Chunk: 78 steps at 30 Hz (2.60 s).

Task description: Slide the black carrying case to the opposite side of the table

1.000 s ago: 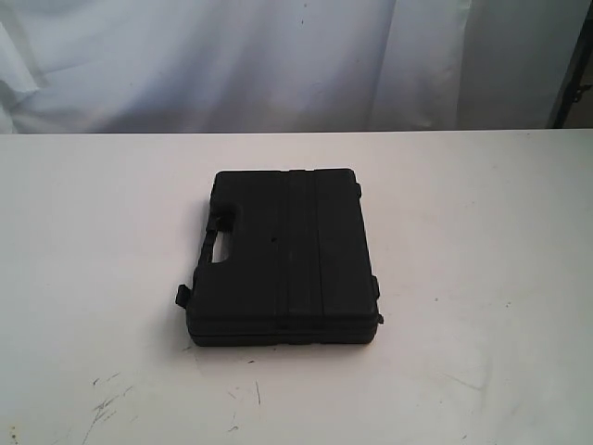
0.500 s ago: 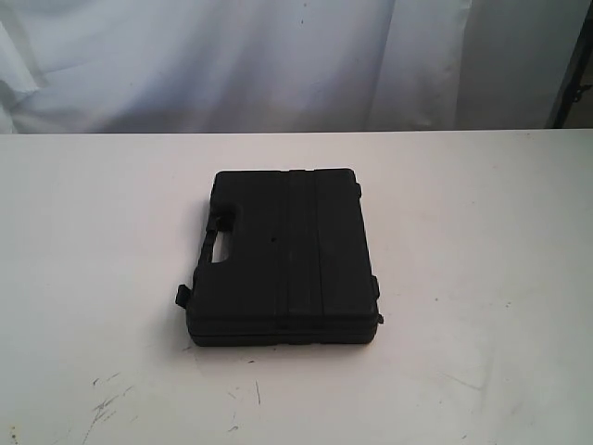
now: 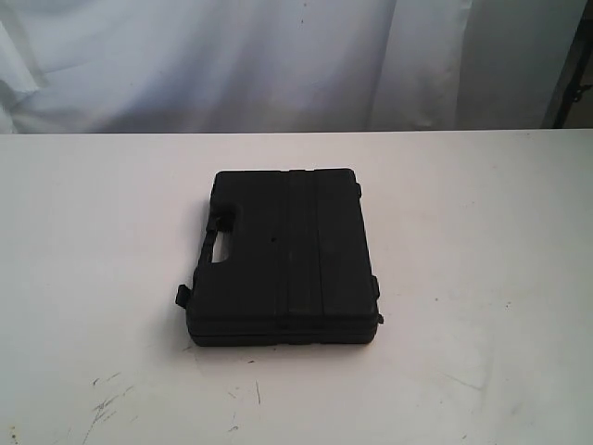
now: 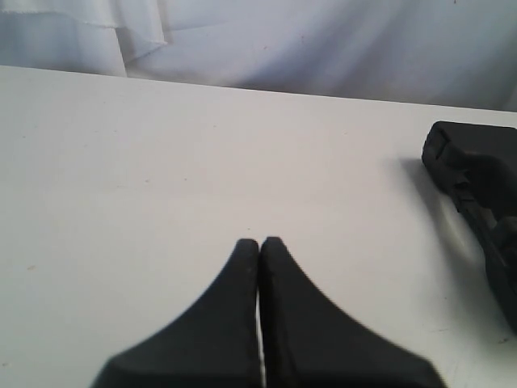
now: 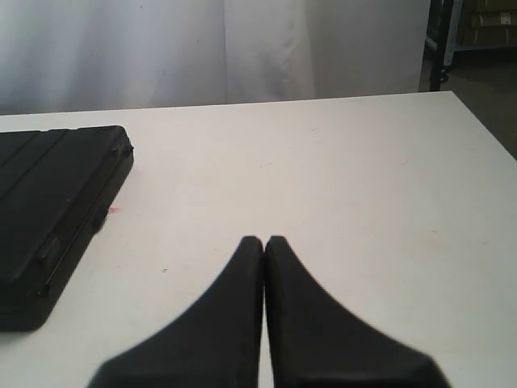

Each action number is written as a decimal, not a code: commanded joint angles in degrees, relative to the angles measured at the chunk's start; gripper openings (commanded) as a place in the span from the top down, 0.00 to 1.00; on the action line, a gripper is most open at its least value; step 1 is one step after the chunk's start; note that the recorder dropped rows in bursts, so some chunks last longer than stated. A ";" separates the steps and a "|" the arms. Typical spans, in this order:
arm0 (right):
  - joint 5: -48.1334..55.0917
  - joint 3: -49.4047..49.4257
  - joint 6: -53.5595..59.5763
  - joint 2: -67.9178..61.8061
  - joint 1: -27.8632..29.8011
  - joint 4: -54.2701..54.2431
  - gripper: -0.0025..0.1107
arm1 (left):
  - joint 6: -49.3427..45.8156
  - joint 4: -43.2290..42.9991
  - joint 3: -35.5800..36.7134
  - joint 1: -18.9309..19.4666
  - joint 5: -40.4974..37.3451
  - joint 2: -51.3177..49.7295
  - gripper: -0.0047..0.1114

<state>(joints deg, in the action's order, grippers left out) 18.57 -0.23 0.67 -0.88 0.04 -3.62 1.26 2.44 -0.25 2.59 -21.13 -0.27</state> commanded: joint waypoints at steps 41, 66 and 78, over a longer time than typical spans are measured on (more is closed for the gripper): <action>0.14 0.23 -2.84 0.22 0.44 -0.38 0.98 | -0.16 1.52 0.25 0.11 22.54 0.27 0.96; 0.14 0.23 -2.84 0.22 0.44 -0.38 0.98 | 1.74 7.33 -36.77 0.11 12.26 -35.49 0.96; 0.14 0.23 -2.84 0.22 0.44 -0.38 0.98 | -4.44 8.42 -59.77 0.11 -13.54 -62.64 0.96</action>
<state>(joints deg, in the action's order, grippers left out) 18.72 -0.23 -1.91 -0.88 0.04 -3.76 0.00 9.37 -55.79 2.59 -27.40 -57.88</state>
